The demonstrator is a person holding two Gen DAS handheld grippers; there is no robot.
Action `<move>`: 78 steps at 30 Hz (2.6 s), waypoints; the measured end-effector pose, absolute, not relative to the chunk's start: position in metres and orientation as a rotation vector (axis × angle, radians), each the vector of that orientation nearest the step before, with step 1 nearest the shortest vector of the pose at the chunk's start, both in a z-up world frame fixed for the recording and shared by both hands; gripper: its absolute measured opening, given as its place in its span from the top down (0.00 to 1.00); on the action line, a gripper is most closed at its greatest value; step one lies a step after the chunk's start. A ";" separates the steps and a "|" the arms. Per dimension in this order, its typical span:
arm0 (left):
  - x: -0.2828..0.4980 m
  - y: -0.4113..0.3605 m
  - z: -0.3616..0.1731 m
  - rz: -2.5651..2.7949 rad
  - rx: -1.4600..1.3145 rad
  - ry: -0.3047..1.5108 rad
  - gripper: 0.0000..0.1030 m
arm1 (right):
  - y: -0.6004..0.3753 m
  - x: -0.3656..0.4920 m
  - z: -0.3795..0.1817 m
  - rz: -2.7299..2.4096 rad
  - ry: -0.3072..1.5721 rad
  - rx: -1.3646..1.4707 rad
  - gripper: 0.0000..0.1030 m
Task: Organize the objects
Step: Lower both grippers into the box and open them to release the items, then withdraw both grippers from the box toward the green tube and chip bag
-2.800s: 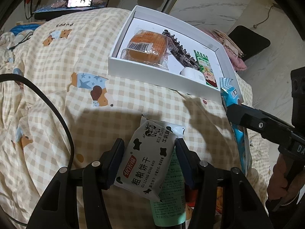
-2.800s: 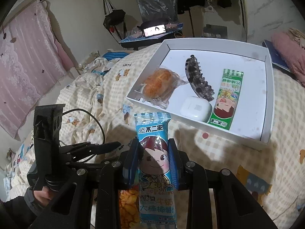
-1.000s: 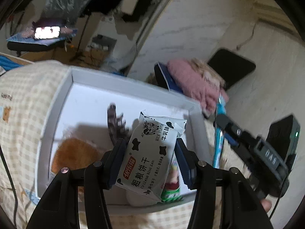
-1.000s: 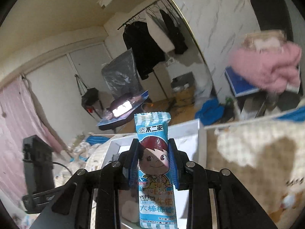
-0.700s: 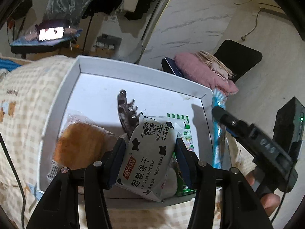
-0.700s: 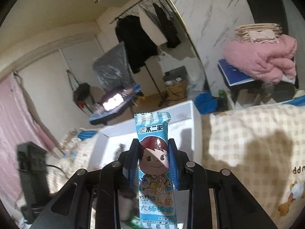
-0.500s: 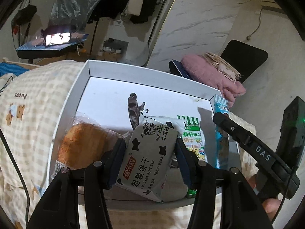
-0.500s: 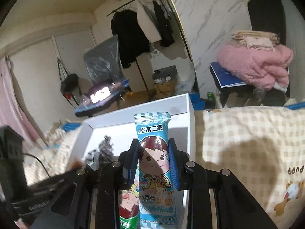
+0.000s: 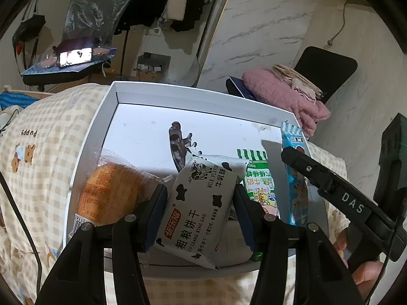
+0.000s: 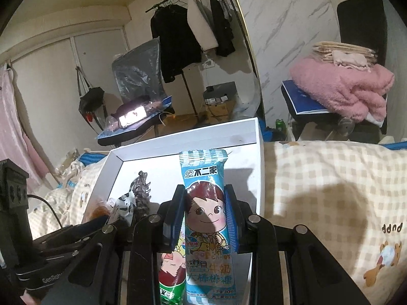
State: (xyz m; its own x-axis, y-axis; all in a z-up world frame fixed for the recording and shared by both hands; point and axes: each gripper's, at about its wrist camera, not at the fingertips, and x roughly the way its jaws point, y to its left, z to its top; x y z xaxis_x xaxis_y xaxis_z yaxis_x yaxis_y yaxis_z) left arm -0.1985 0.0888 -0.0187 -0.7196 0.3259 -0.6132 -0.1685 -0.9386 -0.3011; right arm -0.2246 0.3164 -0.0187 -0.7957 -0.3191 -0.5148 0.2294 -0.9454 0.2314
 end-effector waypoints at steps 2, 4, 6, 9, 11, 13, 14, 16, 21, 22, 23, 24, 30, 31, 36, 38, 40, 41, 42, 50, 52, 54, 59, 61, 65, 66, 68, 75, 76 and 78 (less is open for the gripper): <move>-0.198 0.091 -0.019 2.660 -1.015 -0.304 0.45 | 0.314 -0.224 -0.018 -2.730 -0.198 0.818 0.70; -0.195 0.094 -0.019 2.652 -1.008 -0.290 0.45 | 0.310 -0.222 -0.018 -2.739 -0.164 0.818 0.70; -0.193 0.098 -0.019 2.652 -1.004 -0.261 0.44 | 0.305 -0.221 -0.018 -2.761 -0.118 0.819 0.70; -0.191 0.103 -0.019 2.676 -1.007 -0.202 0.44 | 0.302 -0.220 -0.018 -2.788 -0.067 0.820 0.70; -0.191 0.104 -0.021 2.676 -1.014 -0.197 0.44 | 0.300 -0.220 -0.018 -2.793 -0.052 0.821 0.70; -0.191 0.104 -0.022 2.679 -1.019 -0.202 0.44 | 0.298 -0.221 -0.020 -2.804 -0.029 0.829 0.70; -0.192 0.103 -0.022 2.682 -1.023 -0.204 0.44 | 0.298 -0.222 -0.021 -2.808 -0.021 0.832 0.70; -0.192 0.102 -0.023 2.684 -1.027 -0.216 0.43 | 0.297 -0.222 -0.023 -2.804 -0.017 0.835 0.69; -0.190 0.099 -0.021 2.670 -0.993 -0.250 0.33 | 0.299 -0.223 -0.025 -2.772 -0.071 0.813 0.69; -0.190 0.098 -0.020 2.675 -0.984 -0.250 0.32 | 0.298 -0.223 -0.025 -2.770 -0.070 0.811 0.69; -0.189 0.097 -0.019 2.677 -0.977 -0.250 0.29 | 0.298 -0.222 -0.025 -2.767 -0.066 0.808 0.67; -0.188 0.097 -0.018 2.677 -0.970 -0.251 0.27 | 0.297 -0.222 -0.025 -2.763 -0.068 0.805 0.66; -0.185 0.094 -0.015 2.678 -0.939 -0.269 0.25 | 0.294 -0.216 -0.020 -2.779 -0.056 0.740 0.44; -0.185 0.093 -0.014 2.677 -0.933 -0.277 0.25 | 0.294 -0.216 -0.019 -2.780 -0.054 0.737 0.44; -0.179 0.089 -0.006 2.696 -0.872 -0.306 0.23 | 0.297 -0.213 -0.014 -2.769 -0.088 0.706 0.44; -0.176 0.087 -0.001 2.711 -0.848 -0.311 0.23 | 0.298 -0.209 -0.010 -2.773 -0.095 0.677 0.36; -0.173 0.084 0.005 2.729 -0.808 -0.321 0.22 | 0.299 -0.205 -0.005 -2.782 -0.116 0.643 0.26; -0.171 0.083 0.008 2.738 -0.794 -0.322 0.22 | 0.300 -0.202 -0.002 -2.773 -0.132 0.619 0.25; -0.169 0.082 0.012 2.748 -0.782 -0.316 0.22 | 0.301 -0.201 0.000 -2.761 -0.145 0.612 0.26; -0.160 0.072 0.030 2.742 -0.746 -0.362 0.14 | 0.306 -0.188 0.022 -2.719 -0.205 0.554 0.25; -0.157 0.070 0.033 2.739 -0.766 -0.365 0.14 | 0.305 -0.184 0.025 -2.709 -0.231 0.551 0.25; -0.155 0.068 0.036 2.729 -0.773 -0.354 0.14 | 0.305 -0.181 0.026 -2.681 -0.282 0.544 0.25; -0.143 0.066 0.041 2.712 -0.738 -0.349 0.04 | 0.299 -0.170 0.035 -2.645 -0.300 0.531 0.21; -0.137 0.065 0.045 2.725 -0.733 -0.326 0.01 | 0.300 -0.165 0.039 -2.642 -0.312 0.522 0.01; -0.124 0.058 0.053 2.737 -0.738 -0.314 0.01 | 0.299 -0.152 0.048 -2.635 -0.317 0.497 0.01; -0.122 0.055 0.056 2.736 -0.750 -0.314 0.01 | 0.298 -0.149 0.049 -2.636 -0.310 0.499 0.01; -0.115 0.049 0.061 2.746 -0.766 -0.303 0.01 | 0.295 -0.143 0.053 -2.629 -0.295 0.504 0.01; -0.091 0.024 0.074 2.796 -0.767 -0.290 0.01 | 0.281 -0.129 0.060 -2.583 -0.233 0.528 0.01; -0.089 0.021 0.073 2.800 -0.776 -0.284 0.01 | 0.280 -0.128 0.060 -2.571 -0.232 0.528 0.01; -0.085 0.015 0.070 2.801 -0.806 -0.278 0.01 | 0.275 -0.126 0.060 -2.537 -0.224 0.538 0.01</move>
